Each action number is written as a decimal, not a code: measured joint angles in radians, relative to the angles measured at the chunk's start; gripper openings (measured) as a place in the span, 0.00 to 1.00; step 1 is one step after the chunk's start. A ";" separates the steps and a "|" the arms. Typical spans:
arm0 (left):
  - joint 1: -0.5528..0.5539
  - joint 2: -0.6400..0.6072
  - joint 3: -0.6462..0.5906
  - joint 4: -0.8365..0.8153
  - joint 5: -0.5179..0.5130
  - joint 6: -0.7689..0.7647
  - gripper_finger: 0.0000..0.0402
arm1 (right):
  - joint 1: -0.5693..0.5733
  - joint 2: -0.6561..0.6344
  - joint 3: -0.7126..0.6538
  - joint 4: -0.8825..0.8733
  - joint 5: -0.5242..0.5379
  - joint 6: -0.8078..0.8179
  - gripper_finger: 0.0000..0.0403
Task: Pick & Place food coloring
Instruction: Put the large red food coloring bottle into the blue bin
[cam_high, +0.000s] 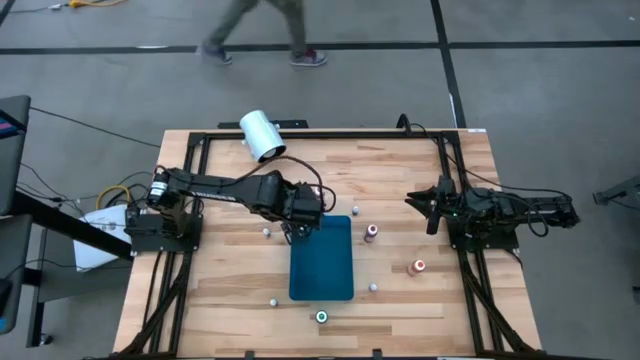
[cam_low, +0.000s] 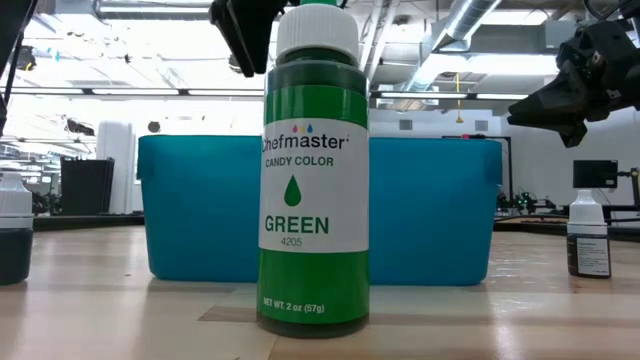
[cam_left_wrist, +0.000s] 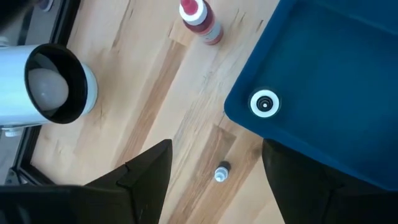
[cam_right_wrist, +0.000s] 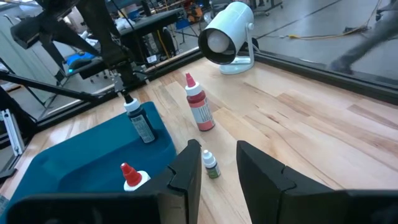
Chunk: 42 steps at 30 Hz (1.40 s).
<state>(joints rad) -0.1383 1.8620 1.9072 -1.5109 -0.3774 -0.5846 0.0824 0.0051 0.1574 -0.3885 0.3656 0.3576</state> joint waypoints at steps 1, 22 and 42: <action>0.000 -0.008 0.000 -0.001 -0.001 0.000 0.60 | 0.000 0.000 0.000 0.000 0.000 0.000 0.23; -0.060 -0.276 0.000 0.006 -0.130 -0.023 0.60 | 0.000 0.000 0.000 0.039 -0.001 -0.001 0.23; -0.161 -0.441 -0.076 0.025 -0.268 -0.037 0.60 | 0.001 0.010 0.000 0.174 -0.080 -0.261 0.23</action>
<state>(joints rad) -0.2989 1.4214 1.8312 -1.4856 -0.6453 -0.6220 0.0834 0.0150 0.1577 -0.2145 0.2859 0.0971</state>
